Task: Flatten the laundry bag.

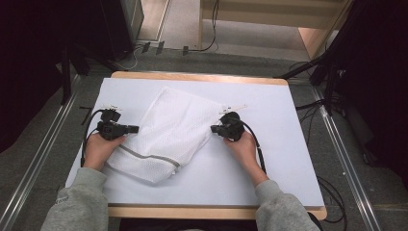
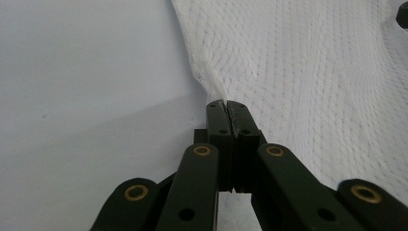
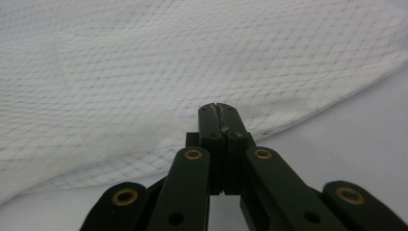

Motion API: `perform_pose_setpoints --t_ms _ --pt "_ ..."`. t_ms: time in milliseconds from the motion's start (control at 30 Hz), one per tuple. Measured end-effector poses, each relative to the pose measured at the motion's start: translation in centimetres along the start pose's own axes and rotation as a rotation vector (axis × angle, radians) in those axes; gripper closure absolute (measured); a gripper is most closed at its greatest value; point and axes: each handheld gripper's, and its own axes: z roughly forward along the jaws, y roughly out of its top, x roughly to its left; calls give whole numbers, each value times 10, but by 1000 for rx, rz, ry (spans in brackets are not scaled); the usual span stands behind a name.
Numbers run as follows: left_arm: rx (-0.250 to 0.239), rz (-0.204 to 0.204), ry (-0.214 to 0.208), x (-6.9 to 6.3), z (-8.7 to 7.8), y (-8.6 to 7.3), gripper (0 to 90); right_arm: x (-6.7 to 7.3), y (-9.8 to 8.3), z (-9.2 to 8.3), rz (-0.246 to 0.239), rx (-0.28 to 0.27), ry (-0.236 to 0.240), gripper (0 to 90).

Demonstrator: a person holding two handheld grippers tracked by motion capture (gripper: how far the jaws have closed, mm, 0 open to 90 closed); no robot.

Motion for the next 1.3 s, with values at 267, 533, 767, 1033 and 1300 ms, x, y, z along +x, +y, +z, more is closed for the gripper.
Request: perform_pose_setpoints --t_ms 267,533,767,1033,1300 --pt "5 -1 6 1 0 -1 900 22 0 -12 -43 -18 57 813" --pt "10 -4 4 2 1 -1 900 39 -4 1 -98 -3 32 523" --pt "9 -11 2 2 2 -2 900 48 -4 16 -135 0 8 547" --pt "22 -12 -4 2 3 -2 900 54 -10 17 -164 -23 -21 892" --pt "9 -20 -16 2 1 -2 900 45 -2 16 -140 5 -14 900"
